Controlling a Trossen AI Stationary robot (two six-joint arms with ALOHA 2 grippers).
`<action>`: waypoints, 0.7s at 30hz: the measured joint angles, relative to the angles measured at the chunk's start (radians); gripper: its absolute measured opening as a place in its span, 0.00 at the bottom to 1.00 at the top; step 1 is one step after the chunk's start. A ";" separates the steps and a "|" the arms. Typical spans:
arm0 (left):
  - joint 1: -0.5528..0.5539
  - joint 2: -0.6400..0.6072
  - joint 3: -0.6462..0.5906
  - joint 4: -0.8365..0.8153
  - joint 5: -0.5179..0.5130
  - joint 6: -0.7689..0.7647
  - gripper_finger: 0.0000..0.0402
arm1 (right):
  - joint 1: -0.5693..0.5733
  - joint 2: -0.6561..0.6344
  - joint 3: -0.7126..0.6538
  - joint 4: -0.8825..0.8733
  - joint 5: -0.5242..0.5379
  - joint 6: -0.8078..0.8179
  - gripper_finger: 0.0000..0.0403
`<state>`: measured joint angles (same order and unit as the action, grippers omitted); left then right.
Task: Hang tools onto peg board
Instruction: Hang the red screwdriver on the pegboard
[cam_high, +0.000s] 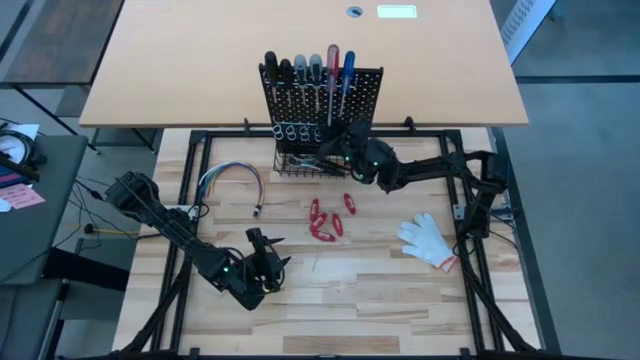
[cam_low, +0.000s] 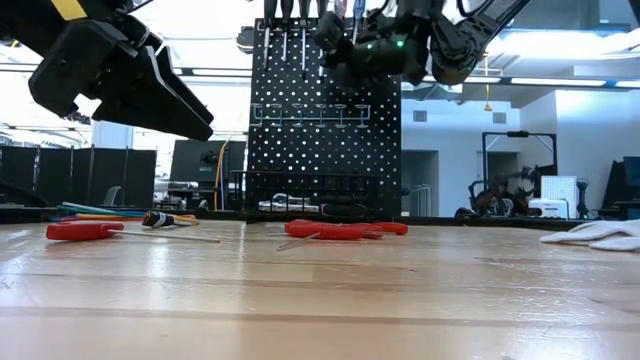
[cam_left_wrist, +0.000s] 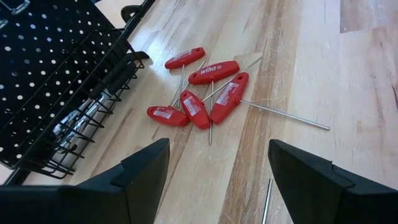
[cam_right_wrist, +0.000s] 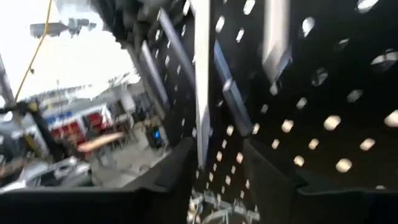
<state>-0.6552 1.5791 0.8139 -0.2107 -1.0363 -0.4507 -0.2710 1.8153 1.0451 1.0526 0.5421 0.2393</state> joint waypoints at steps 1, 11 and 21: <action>0.000 0.000 0.000 0.000 0.000 0.000 0.66 | 0.000 0.000 0.000 -0.020 -0.015 0.000 0.41; 0.000 0.000 0.000 0.000 0.000 -0.006 0.66 | 0.033 -0.012 -0.001 -0.260 -0.047 -0.010 0.57; 0.000 0.000 0.000 0.000 0.010 -0.009 0.66 | 0.103 -0.183 -0.001 -0.771 -0.172 -0.047 0.54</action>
<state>-0.6552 1.5791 0.8139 -0.2107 -1.0260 -0.4598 -0.1683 1.6322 1.0440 0.2819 0.3704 0.1921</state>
